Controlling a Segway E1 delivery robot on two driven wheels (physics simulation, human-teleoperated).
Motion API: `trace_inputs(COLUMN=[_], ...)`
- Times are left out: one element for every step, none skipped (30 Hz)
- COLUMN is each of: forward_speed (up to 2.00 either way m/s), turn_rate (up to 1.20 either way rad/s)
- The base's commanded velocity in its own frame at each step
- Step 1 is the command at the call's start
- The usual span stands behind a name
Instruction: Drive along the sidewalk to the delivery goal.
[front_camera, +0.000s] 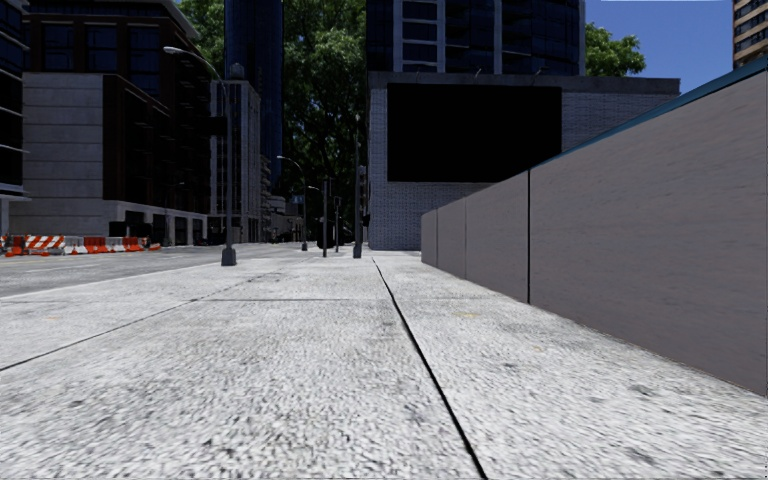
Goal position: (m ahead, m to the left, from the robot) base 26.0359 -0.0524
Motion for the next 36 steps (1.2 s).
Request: trace_inputs(forward_speed=[2.0, 2.0, 2.0, 2.0, 2.0, 2.0, 2.0, 2.0, 2.0, 2.0, 2.0, 2.0, 2.0, 2.0, 2.0, 2.0, 2.0, 2.0, 2.0, 2.0, 2.0, 2.0, 2.0, 2.0, 2.0, 2.0, 2.0, 2.0, 2.0, 2.0, 2.0, 2.0, 2.0, 2.0, 2.0, 2.0], turn_rate=[0.0, 0.0, 0.0, 0.0, 0.0, 0.0, 0.0, 0.0, 0.0, 0.0, 0.0, 0.0, 0.0, 0.0, 0.0, 0.0, 0.0, 0.0, 0.0, 0.0, 0.0, 0.0, 0.0, 0.0, 0.0, 0.0, 0.0, 0.0, 0.0, 0.0, 0.0, 0.0, 0.0, 0.0, 0.0, 0.0])
